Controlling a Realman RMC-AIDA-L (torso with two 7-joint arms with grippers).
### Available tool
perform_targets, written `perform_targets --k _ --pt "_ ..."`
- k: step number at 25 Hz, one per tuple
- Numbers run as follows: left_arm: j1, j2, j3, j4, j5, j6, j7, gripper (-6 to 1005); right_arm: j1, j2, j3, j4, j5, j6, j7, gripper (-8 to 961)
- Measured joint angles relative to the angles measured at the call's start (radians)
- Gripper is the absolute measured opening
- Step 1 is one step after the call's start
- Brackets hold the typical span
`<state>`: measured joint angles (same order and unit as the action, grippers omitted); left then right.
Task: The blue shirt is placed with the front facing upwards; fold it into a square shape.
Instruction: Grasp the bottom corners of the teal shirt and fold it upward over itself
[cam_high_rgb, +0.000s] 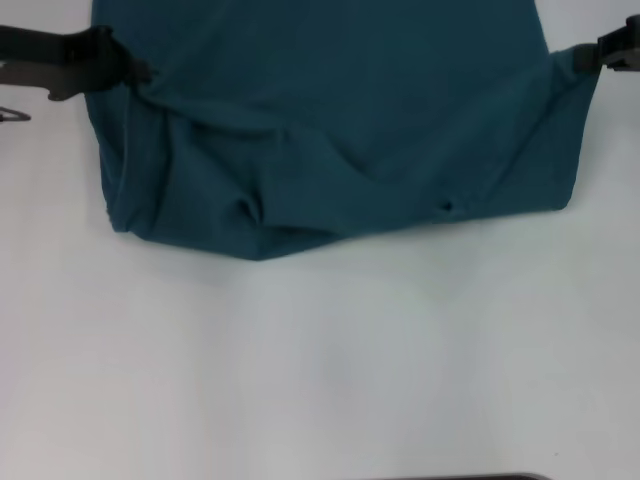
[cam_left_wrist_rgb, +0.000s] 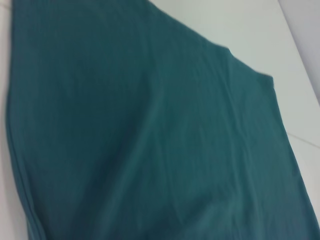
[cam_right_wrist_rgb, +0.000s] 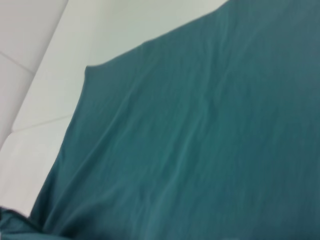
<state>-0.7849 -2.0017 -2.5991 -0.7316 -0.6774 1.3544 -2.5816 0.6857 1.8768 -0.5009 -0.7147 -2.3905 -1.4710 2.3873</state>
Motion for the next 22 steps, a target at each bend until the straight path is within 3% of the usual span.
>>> perform_targets --k 8,22 --pt "-0.043 -0.011 0.021 0.046 0.0 -0.158 -0.008 15 0.032 0.043 -0.074 0.0 -0.005 0.218 -0.003 8" --pt "-0.083 -0.025 0.042 0.069 -0.001 -0.32 0.0 15 0.097 0.074 -0.25 0.013 -0.011 0.454 0.0 8"
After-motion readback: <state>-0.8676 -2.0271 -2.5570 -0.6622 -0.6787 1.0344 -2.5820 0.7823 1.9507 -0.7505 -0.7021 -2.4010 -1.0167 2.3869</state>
